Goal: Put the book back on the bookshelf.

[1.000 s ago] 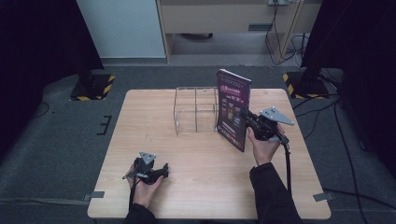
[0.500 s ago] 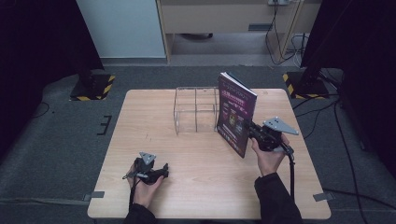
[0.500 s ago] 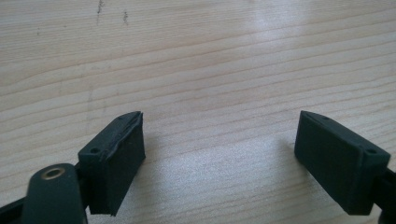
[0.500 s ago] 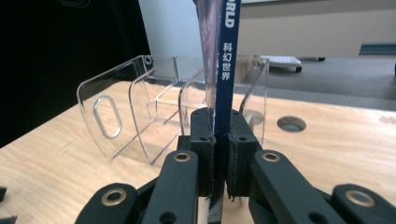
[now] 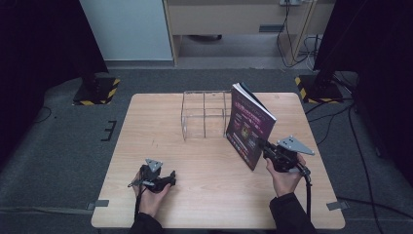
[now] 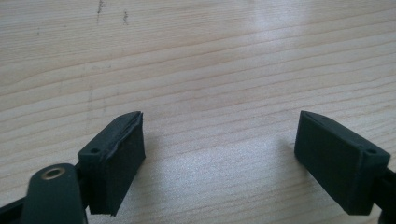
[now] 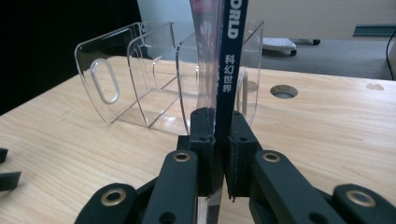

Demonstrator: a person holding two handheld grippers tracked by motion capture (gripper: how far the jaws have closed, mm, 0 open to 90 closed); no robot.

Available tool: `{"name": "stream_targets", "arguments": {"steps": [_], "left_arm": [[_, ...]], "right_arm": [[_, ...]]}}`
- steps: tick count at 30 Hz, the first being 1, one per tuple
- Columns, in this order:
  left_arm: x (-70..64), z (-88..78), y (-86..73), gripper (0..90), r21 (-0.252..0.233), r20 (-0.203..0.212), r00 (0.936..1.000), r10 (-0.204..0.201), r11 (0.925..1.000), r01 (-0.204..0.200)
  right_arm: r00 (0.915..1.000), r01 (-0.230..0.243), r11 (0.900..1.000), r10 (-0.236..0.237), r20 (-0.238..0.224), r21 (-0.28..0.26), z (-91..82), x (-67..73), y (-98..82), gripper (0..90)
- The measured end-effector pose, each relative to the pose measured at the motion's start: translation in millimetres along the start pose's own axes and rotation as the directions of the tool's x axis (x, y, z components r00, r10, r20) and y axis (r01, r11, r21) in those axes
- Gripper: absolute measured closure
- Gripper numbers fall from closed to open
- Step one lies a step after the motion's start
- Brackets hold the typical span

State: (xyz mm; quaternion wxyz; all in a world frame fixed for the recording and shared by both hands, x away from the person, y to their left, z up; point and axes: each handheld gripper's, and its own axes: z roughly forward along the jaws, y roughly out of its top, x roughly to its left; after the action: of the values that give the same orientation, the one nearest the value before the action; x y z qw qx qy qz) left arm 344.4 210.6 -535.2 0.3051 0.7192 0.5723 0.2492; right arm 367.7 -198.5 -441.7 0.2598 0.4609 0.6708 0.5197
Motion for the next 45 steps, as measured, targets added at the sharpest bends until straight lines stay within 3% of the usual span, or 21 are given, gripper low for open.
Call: {"name": "stream_targets", "arguments": {"steps": [6, 11, 18, 29, 36, 45], "left_arm": [[0.0, 0.0, 0.0, 15.3, 0.001, 0.000, 1.0000, 0.001, 1.0000, -0.001], [0.0, -0.1, 0.0, 15.3, 0.001, 0.000, 1.0000, 0.001, 1.0000, -0.001], [0.1, -0.1, 0.0, 15.3, 0.001, 0.000, 1.0000, 0.001, 1.0000, -0.001], [0.0, -0.1, 0.0, 15.3, 0.001, 0.000, 1.0000, 0.001, 1.0000, -0.001], [0.0, 0.0, 0.0, 15.3, 0.000, 0.000, 1.0000, 0.000, 1.0000, 0.000], [0.0, 0.0, 0.0, 15.3, 0.000, 0.000, 1.0000, 0.000, 1.0000, 0.000]], "right_arm": [[0.9999, 0.014, 1.000, -0.014, 0.000, -0.006, -5.2, 1.0, 1.5, 81.8], [0.9999, 0.008, 0.999, -0.008, -0.010, -0.052, -6.6, 2.0, 10.3, 77.4], [0.9999, 0.017, 0.997, -0.017, 0.001, -0.081, -4.2, 0.1, 39.7, 73.2], [0.9992, -0.037, 0.998, 0.037, -0.018, -0.049, 3.7, -3.5, 46.1, 83.9], [0.9997, -0.016, 0.997, 0.015, -0.019, -0.074, 6.4, 7.6, 54.1, 84.2], [0.9996, -0.027, 0.993, 0.026, -0.015, -0.114, 14.7, 10.0, 73.0, 84.2]]}}
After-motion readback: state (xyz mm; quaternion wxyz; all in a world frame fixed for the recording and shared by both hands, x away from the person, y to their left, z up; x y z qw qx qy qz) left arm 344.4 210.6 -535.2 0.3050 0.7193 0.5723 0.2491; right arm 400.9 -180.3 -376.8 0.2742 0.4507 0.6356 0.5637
